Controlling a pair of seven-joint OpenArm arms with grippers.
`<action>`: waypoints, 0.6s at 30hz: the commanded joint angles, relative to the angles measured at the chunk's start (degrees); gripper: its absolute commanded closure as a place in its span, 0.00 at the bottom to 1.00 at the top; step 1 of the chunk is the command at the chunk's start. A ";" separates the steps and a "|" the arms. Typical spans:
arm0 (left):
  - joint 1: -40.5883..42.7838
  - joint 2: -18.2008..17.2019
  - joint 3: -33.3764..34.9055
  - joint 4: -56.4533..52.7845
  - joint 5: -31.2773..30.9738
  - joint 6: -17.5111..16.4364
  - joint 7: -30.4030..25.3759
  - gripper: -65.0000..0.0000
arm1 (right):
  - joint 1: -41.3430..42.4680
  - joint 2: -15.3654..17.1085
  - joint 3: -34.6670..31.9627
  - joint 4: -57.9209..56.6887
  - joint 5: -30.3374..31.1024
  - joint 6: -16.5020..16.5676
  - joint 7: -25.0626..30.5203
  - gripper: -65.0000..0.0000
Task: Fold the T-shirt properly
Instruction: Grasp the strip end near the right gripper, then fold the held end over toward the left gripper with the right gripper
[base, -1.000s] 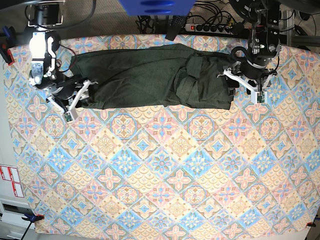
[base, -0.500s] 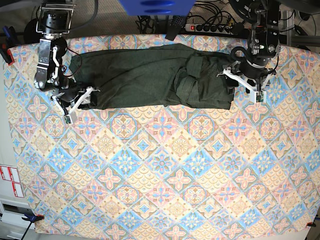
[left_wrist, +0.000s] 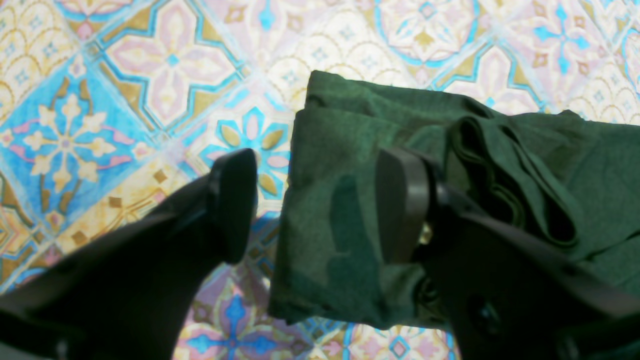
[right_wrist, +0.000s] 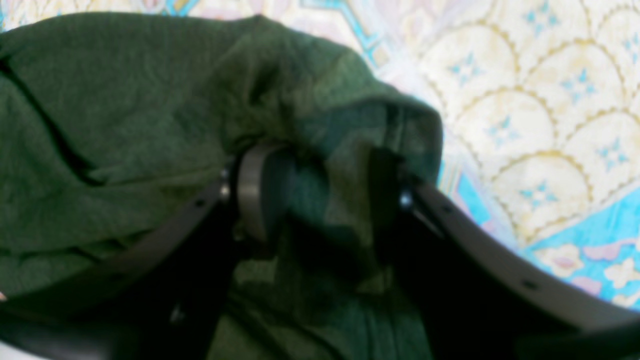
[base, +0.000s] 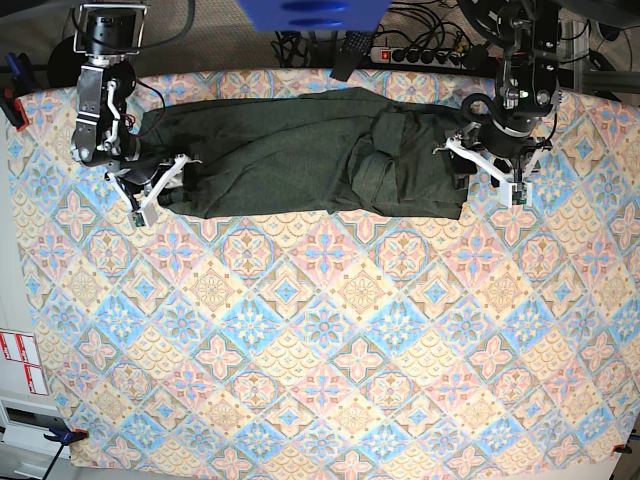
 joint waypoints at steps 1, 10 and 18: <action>0.09 -0.50 -0.12 0.85 -0.07 -0.05 -1.13 0.42 | -0.37 0.70 0.57 0.87 0.02 0.09 -0.28 0.57; 0.27 -0.50 0.06 0.85 -0.07 -0.05 -1.13 0.42 | -3.09 0.70 5.15 3.68 -0.07 0.09 -0.28 0.40; 0.09 -0.50 2.70 0.85 -0.07 -0.05 -1.30 0.42 | -4.15 0.79 5.06 4.48 -0.07 0.09 -0.28 0.26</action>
